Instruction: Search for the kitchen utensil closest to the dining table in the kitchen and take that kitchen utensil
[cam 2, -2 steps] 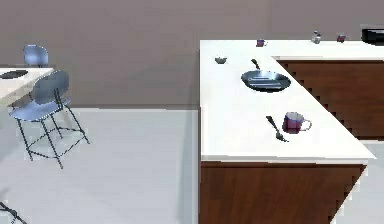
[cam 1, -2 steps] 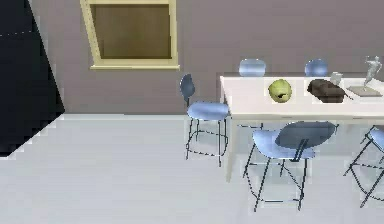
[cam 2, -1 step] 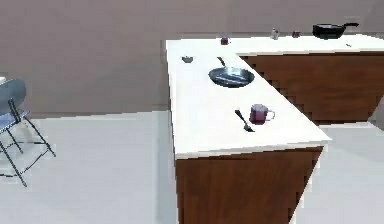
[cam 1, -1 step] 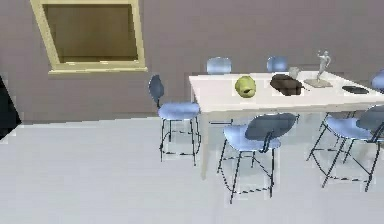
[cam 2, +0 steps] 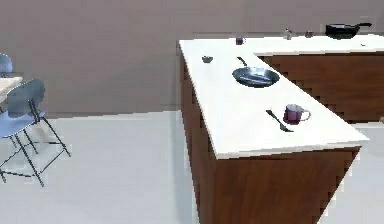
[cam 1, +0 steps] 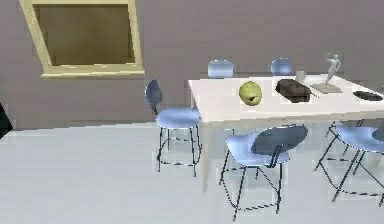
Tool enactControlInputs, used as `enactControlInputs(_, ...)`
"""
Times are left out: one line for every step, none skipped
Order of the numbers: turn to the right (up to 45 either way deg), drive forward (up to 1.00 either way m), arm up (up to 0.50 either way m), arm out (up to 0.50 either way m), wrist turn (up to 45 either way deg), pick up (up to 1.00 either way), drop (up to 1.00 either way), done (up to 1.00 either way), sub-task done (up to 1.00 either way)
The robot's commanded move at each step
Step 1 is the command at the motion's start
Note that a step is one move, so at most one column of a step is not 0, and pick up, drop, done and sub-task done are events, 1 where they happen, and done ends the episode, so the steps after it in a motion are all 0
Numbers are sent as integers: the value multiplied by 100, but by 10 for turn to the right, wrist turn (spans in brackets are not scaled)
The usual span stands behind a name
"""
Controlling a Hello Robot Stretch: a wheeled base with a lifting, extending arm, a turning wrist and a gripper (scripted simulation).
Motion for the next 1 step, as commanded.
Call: enactControlInputs(60, 0, 0, 0, 0, 0, 0, 0, 0)
